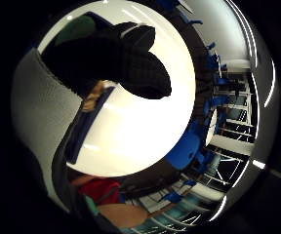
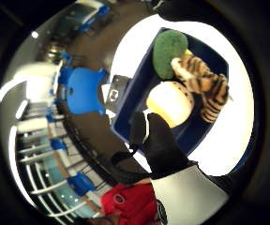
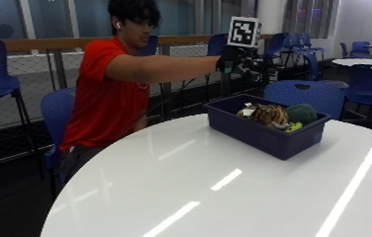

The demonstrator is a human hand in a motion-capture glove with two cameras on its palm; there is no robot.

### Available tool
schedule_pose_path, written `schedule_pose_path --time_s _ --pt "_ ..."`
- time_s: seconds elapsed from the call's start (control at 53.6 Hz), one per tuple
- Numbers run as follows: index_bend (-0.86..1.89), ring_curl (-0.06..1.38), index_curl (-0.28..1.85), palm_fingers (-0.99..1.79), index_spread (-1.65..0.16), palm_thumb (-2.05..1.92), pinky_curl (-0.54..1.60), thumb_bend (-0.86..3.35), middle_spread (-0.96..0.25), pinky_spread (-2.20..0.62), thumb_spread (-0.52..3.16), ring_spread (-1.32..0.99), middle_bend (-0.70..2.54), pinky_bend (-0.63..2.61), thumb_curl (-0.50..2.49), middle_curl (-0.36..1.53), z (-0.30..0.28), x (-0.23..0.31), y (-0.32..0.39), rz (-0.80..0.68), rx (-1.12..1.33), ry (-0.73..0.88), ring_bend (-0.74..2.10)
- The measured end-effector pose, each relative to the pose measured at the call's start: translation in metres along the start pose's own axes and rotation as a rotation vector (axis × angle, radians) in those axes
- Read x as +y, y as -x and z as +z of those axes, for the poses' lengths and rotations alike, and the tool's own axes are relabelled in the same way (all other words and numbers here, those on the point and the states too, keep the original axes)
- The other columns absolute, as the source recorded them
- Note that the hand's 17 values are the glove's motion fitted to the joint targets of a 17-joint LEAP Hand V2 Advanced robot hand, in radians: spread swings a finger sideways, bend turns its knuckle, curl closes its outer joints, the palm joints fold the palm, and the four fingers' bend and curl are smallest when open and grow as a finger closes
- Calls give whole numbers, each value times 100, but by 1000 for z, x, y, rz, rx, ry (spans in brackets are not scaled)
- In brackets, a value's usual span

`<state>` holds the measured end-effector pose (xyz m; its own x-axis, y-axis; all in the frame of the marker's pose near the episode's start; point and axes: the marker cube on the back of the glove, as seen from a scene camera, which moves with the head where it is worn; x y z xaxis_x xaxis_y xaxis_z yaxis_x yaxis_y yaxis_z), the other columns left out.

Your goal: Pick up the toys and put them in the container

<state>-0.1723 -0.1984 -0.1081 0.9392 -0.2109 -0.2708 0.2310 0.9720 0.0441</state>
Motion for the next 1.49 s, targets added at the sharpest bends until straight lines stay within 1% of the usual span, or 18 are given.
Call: schedule_pose_path --time_s 0.037,0.168,0.28,0.355,0.504,0.616,0.802,1.157,1.493 --pt "16 30 60 -16 -46 5 40 -2 -7 5 126 4 10 131 54 28 8 2 -13 47 18 -3 26" --pt "17 30 56 -15 -45 4 38 -2 -6 7 127 6 10 130 50 24 36 21 -43 66 20 9 23" --pt "17 30 54 -14 -44 4 37 -2 -6 8 127 8 11 128 47 23 59 44 -65 42 11 35 21" --pt "18 30 52 -14 -43 5 36 -1 -6 9 128 8 11 128 45 22 71 60 -79 35 -46 53 19" --pt "18 30 49 -14 -42 5 35 -2 -6 10 128 8 11 125 43 20 86 86 -112 64 -78 61 18" --pt "19 30 48 -14 -42 5 34 -1 -6 10 129 8 11 123 41 19 95 104 -136 87 -72 34 18" --pt "19 29 47 -14 -41 6 33 -1 -6 11 128 8 11 119 40 18 113 143 -178 159 -85 31 18" --pt "20 27 46 -12 -41 7 31 -1 -6 11 129 7 11 114 37 17 136 194 -225 217 -125 23 17" --pt "19 26 45 -12 -41 6 31 -1 -6 10 129 6 11 112 36 16 136 206 -238 241 -136 10 18"
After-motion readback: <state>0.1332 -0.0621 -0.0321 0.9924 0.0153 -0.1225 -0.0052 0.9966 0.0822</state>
